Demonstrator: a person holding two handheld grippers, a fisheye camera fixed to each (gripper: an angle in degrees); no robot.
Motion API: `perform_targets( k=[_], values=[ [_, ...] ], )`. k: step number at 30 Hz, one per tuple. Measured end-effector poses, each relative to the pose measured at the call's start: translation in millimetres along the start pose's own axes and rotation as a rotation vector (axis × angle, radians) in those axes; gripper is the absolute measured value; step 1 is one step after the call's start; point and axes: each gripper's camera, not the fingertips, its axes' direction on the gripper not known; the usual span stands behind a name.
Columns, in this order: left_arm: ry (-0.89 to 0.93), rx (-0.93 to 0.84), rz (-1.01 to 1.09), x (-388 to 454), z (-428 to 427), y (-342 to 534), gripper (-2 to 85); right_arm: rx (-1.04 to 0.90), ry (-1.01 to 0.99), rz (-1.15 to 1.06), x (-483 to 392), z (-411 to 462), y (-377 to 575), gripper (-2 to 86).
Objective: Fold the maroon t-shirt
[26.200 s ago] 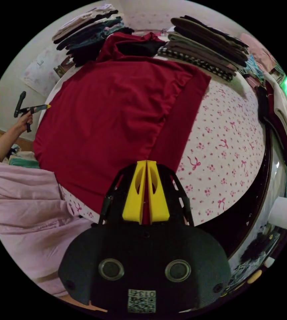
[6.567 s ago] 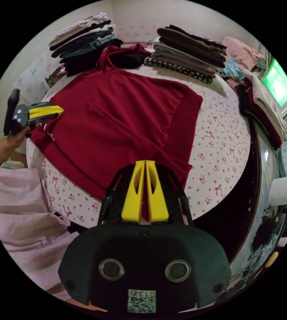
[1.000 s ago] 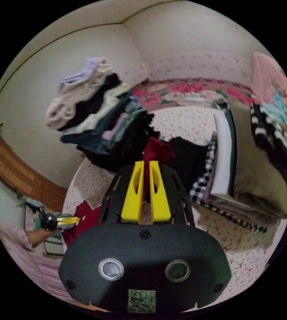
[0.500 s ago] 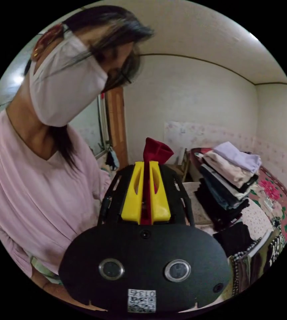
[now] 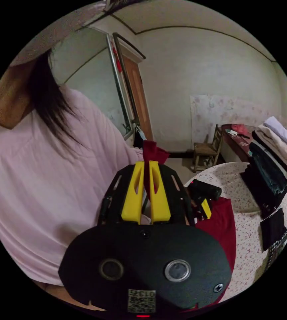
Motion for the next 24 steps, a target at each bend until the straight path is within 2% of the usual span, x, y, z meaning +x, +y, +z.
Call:
perform_targets(
  k=[3, 6, 8, 10, 13, 17, 21, 24],
  values=[
    [0.048, -0.014, -0.046, -11, -3, 6, -0.4, 0.103, 0.039, 0.026, 1, -40, 13, 2.7],
    [0.059, -0.010, -0.020, -13, -7, 7, -0.4, 0.256, 0.169, 0.119, 12, -91, 43, 2.8],
    [0.056, -0.031, 0.012, -12, -10, 3, -0.4, 0.361, 0.281, 0.243, 25, -126, 75, 2.8],
    [0.069, -0.045, 0.018, -15, -12, 0, -0.4, 0.474, 0.451, 0.462, 42, -173, 132, 2.7],
    [0.085, -0.055, -0.010, -22, -16, -2, -0.3, 0.545, 0.707, 0.727, 58, -218, 220, 2.6],
    [0.083, -0.062, -0.050, -30, -22, -7, -0.3, 0.529, 0.905, 1.099, 80, -246, 338, 2.5],
    [0.047, -0.047, -0.106, -34, -33, -12, -0.3, 0.344, 0.895, 1.429, 106, -239, 446, 2.4],
    [0.007, -0.023, -0.163, -34, -46, -14, -0.3, 0.358, 0.830, 1.488, 101, -238, 480, 2.4]
  ],
)
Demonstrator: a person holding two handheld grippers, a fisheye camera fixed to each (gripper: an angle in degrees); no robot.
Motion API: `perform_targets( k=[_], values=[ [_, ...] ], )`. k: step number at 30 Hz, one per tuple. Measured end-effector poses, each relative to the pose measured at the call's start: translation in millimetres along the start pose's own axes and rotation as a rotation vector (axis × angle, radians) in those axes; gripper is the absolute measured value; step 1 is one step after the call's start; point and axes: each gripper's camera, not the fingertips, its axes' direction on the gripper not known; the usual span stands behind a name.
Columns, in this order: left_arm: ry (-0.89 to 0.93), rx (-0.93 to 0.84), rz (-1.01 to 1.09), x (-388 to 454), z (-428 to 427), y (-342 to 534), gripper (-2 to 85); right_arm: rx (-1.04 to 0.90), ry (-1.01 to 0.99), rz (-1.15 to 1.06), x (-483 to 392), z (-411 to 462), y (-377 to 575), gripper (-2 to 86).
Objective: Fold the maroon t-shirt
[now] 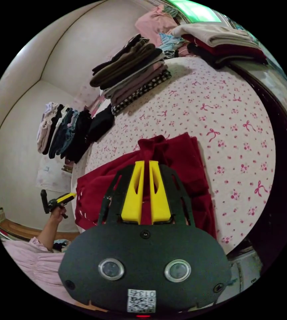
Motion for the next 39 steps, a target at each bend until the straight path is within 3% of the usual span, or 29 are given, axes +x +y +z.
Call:
perform_targets(
  k=[3, 6, 9, 11, 15, 20, 23, 25, 28, 35, 39],
  values=[
    [0.015, 0.086, 0.036, 21, -19, -3, -0.2, 0.000, 0.028, -0.053, 3, -9, 3, 2.6],
    [0.005, 0.123, 0.207, 72, -28, -14, -0.1, 0.088, -0.020, -0.153, -5, -31, 8, 2.8],
    [-0.057, 0.043, 0.347, 116, -6, -27, -0.2, 0.097, -0.004, -0.096, 8, -35, 14, 3.1],
    [-0.089, -0.137, 0.394, 130, 29, -32, -0.2, -0.002, 0.055, 0.032, 32, -26, 17, 3.4],
    [-0.067, -0.148, 0.435, 125, 22, -26, -0.1, 0.058, 0.052, 0.079, 60, -58, 33, 4.6],
    [-0.054, 0.004, 0.417, 128, -12, -29, 2.1, 0.131, 0.171, -0.094, 36, -85, 18, 7.6],
    [0.019, 0.068, 0.518, 173, -14, -38, 7.3, 0.057, 0.276, -0.268, 5, -59, 4, 8.4],
    [0.030, 0.043, 0.600, 206, -2, -41, 8.3, -0.103, 0.327, -0.357, -7, -18, -3, 7.0],
    [-0.057, -0.044, 0.709, 244, 32, -42, 6.2, -0.234, 0.439, -0.343, -7, 12, -6, 4.7],
    [-0.012, -0.038, 0.794, 237, 17, -48, 2.3, -0.035, 0.275, -0.275, -8, -36, -1, 3.3],
    [0.010, -0.144, 0.798, 233, 35, -45, 2.6, -0.211, 0.261, -0.166, 23, -4, 2, 3.6]
  ],
)
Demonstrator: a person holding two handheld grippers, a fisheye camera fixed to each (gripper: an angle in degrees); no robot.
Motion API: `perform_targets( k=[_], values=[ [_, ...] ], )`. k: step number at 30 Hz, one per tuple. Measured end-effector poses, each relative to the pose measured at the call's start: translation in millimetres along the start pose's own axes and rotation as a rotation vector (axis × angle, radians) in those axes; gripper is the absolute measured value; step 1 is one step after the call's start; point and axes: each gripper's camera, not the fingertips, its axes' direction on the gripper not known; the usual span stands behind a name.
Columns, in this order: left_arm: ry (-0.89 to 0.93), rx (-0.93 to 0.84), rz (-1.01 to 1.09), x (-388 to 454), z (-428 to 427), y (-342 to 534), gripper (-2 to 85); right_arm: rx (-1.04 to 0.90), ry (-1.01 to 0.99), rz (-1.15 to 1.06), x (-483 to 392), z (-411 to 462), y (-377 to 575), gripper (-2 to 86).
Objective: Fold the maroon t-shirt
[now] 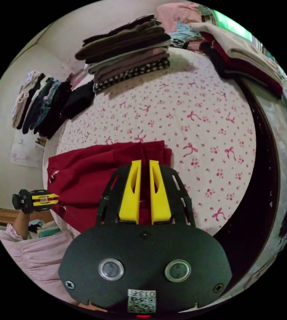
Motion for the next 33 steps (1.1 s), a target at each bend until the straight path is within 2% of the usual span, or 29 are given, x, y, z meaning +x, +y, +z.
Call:
perform_targets(
  k=[2, 4, 8, 11, 14, 18, 20, 22, 24, 28, 31, 33],
  values=[
    [-0.014, 0.034, -0.009, 5, -11, 3, 2.9, 0.053, -0.033, 0.026, 4, -11, 8, 3.6],
    [0.009, 0.078, -0.070, 2, -22, 10, 3.1, 0.156, 0.039, 0.000, -3, -39, 25, 4.2],
    [0.048, 0.263, -0.362, -25, -44, 40, 2.5, 0.141, 0.087, -0.043, -12, -50, 46, 6.0],
    [0.030, 0.283, -0.578, -44, -32, 52, 1.8, 0.086, 0.101, -0.081, -28, -35, 56, 6.3],
    [-0.027, 0.155, -0.618, -48, -5, 39, 1.1, -0.028, 0.132, -0.084, -39, 0, 57, 4.3],
    [-0.056, 0.063, -0.646, -49, 10, 27, 0.3, -0.026, 0.132, -0.140, -57, -3, 57, 2.6],
    [-0.157, -0.094, -0.642, -50, 29, 24, 0.0, -0.019, 0.164, -0.170, -64, -6, 62, 2.3],
    [-0.198, -0.066, -0.605, -45, 26, 26, -0.1, -0.050, 0.117, -0.163, -60, 4, 65, 2.4],
    [-0.186, -0.150, -0.636, -51, 27, 27, -0.2, -0.023, 0.096, -0.150, -62, -4, 66, 2.5],
    [-0.208, -0.021, -0.740, -40, 0, 35, -0.3, 0.129, 0.168, -0.273, -101, -38, 66, 1.6],
    [-0.244, 0.049, -0.687, -16, -6, 12, -0.3, 0.138, 0.141, -0.472, -159, -28, 61, 1.3],
    [-0.287, 0.019, -0.651, -6, 3, -8, -0.3, 0.120, 0.169, -0.576, -196, -6, 61, 1.2]
  ],
)
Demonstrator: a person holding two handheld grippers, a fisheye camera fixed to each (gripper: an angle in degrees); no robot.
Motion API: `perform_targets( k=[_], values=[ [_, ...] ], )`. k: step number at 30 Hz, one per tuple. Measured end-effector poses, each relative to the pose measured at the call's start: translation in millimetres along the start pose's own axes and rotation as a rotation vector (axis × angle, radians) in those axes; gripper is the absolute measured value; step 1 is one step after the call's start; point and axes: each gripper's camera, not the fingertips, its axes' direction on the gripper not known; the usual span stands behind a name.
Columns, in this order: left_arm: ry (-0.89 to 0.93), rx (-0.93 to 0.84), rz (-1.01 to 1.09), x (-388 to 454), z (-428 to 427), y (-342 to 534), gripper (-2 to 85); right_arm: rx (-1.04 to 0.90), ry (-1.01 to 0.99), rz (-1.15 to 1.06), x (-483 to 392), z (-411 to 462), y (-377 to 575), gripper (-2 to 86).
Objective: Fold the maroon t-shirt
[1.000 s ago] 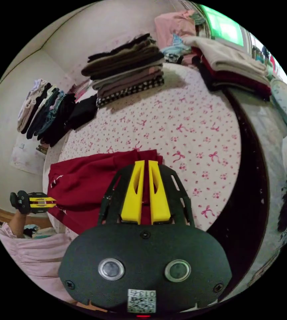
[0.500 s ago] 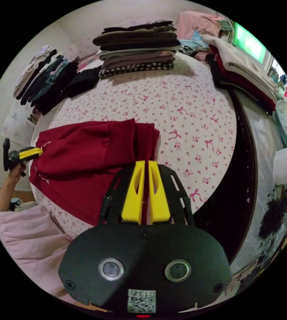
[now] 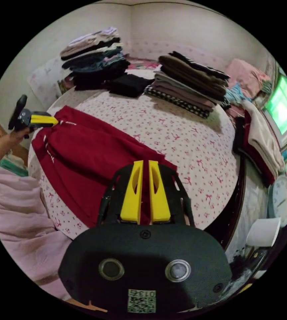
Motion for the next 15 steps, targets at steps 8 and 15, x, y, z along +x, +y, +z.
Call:
perform_targets(
  k=[8, 15],
  values=[
    [0.046, -0.129, -0.182, -22, 32, 16, -0.3, -0.157, -0.049, -0.063, -52, 67, -28, 0.2],
    [0.029, -0.126, -0.274, -56, 32, 31, -0.3, 0.064, -0.168, -0.301, -124, 27, -64, 0.2]
  ],
)
